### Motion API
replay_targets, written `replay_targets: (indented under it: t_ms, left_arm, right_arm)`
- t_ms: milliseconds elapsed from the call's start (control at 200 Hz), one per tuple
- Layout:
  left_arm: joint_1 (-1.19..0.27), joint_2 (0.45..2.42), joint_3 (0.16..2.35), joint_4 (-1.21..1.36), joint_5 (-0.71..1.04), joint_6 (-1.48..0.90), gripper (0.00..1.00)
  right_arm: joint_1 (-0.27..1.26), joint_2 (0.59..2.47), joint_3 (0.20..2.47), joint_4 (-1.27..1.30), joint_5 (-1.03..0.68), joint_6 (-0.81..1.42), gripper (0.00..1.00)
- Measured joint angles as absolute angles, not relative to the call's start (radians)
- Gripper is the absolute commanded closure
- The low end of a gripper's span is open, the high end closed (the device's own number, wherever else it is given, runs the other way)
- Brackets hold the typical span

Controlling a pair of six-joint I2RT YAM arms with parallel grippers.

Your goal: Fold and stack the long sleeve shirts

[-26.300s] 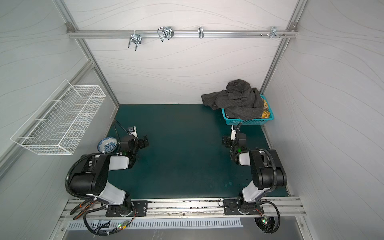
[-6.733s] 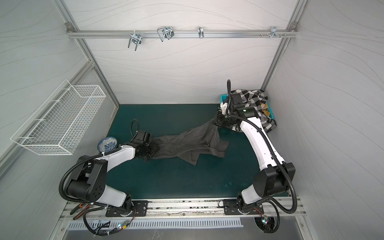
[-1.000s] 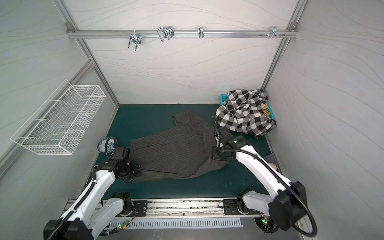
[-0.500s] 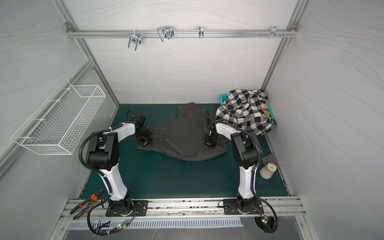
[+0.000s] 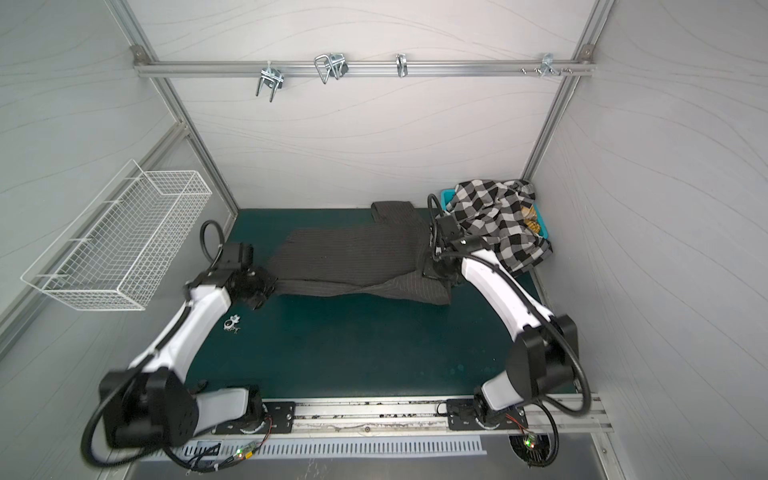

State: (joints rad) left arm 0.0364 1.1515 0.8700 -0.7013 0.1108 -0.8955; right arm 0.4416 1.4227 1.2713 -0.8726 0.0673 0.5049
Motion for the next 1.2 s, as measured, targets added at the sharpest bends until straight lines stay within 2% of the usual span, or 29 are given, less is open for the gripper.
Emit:
replay_targets:
  t_ms: [70, 210, 440, 585, 730, 860, 985, 1200]
  left_arm:
    - [0.036, 1.066, 0.752, -0.719, 0.132, -0.902, 1.00]
    - [0.035, 1.059, 0.572, -0.761, 0.165, -0.917, 1.00]
    - [0.055, 1.044, 0.521, -0.786, 0.171, -0.919, 1.00]
    - [0.109, 1.046, 0.561, -0.812, 0.184, -0.904, 1.00]
    - [0.128, 1.054, 0.657, -0.822, 0.205, -0.902, 1.00]
    - [0.134, 1.105, 0.724, -0.799, 0.210, -0.910, 1.00]
    - [0.156, 1.230, 0.756, -0.750, 0.220, -0.913, 1.00]
    - [0.186, 1.464, 0.816, -0.660, 0.260, -0.913, 1.00]
  right_arm:
    - [0.481, 1.354, 1.195, -0.881, 0.076, 0.513, 1.00]
    - [0.556, 1.328, 1.016, -0.894, 0.082, 0.546, 1.00]
    - [0.611, 1.291, 0.872, -0.916, 0.097, 0.596, 1.00]
    - [0.602, 1.237, 0.960, -0.939, 0.150, 0.582, 1.00]
    - [0.545, 1.260, 1.119, -0.933, 0.164, 0.540, 1.00]
    - [0.498, 1.391, 1.286, -0.916, 0.164, 0.493, 1.00]
    - [0.474, 1.573, 1.423, -0.877, 0.153, 0.447, 1.00]
    - [0.453, 1.785, 1.495, -0.833, 0.127, 0.402, 1.00]
